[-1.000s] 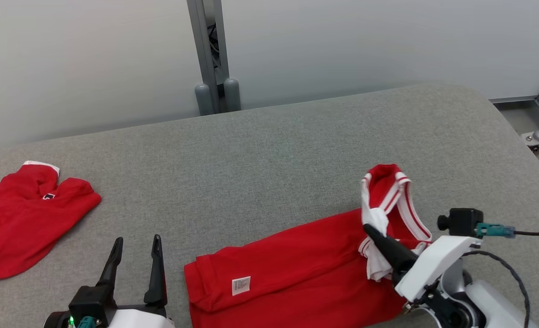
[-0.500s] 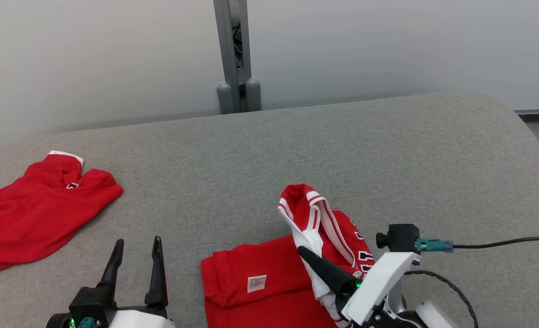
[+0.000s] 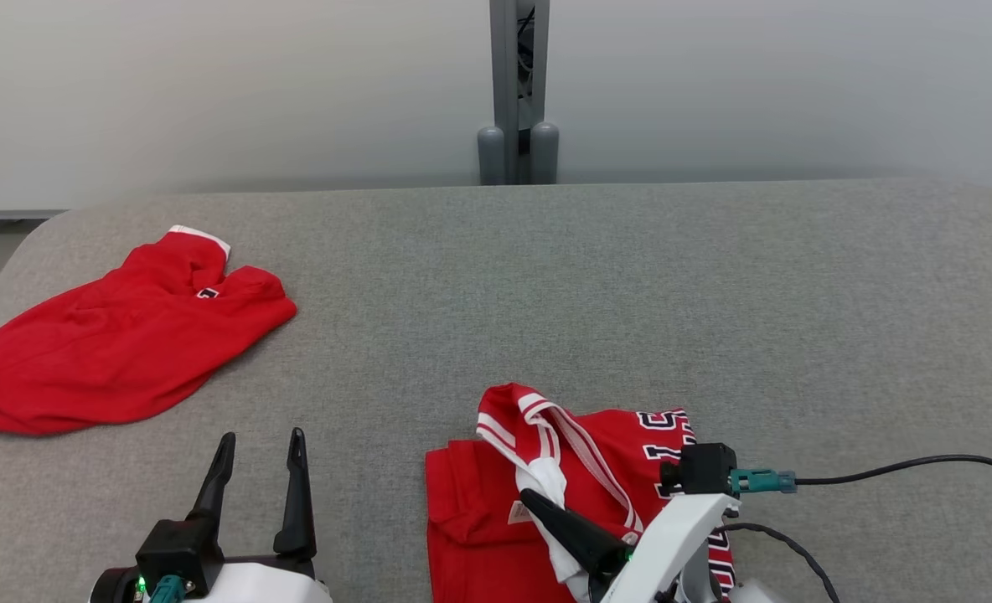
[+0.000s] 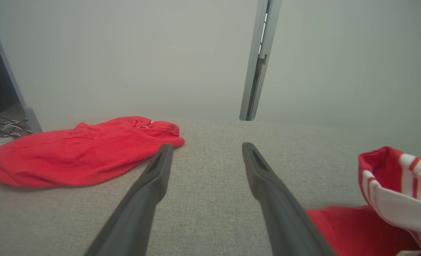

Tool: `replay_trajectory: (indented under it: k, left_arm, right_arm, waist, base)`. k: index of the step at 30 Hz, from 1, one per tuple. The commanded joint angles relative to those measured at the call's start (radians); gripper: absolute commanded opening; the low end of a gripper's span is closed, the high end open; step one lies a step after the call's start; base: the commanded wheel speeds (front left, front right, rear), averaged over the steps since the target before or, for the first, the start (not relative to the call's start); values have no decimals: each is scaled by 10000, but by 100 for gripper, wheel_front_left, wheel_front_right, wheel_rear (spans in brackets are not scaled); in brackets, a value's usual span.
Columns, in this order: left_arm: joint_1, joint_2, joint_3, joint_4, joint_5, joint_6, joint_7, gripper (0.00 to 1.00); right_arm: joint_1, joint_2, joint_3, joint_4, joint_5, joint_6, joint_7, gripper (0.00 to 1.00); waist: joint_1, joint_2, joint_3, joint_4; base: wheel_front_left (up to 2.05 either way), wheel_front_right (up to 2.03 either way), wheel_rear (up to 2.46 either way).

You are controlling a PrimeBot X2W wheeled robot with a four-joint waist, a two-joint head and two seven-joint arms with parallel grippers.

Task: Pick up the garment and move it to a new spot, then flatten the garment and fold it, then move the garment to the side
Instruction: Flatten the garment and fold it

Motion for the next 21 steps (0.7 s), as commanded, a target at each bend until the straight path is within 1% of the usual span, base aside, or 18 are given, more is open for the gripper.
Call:
replay_trajectory:
  k: [1, 10, 21]
  left_arm:
    - [-138, 31, -15, 26, 3, -23, -37, 100]
    - [-318, 33, -148, 98, 39, -58, -37, 100]
    - [-452, 33, -280, 151, 39, -15, -37, 100]
  right_arm:
    - [-265, -40, 124, 261, 170, 21, -249, 0]
    - [-1008, -36, 1146, 1209, 1068, 21, -1050, 0]
    - [-1728, -35, 2167, 2199, 1937, 21, -1707, 0]
  waist:
    - [0, 0, 172, 249]
    - [0, 0, 477, 727]
    - [0, 0, 626, 992]
  base:
    - [0, 0, 0]
    - [0, 0, 0]
    - [0, 0, 0]
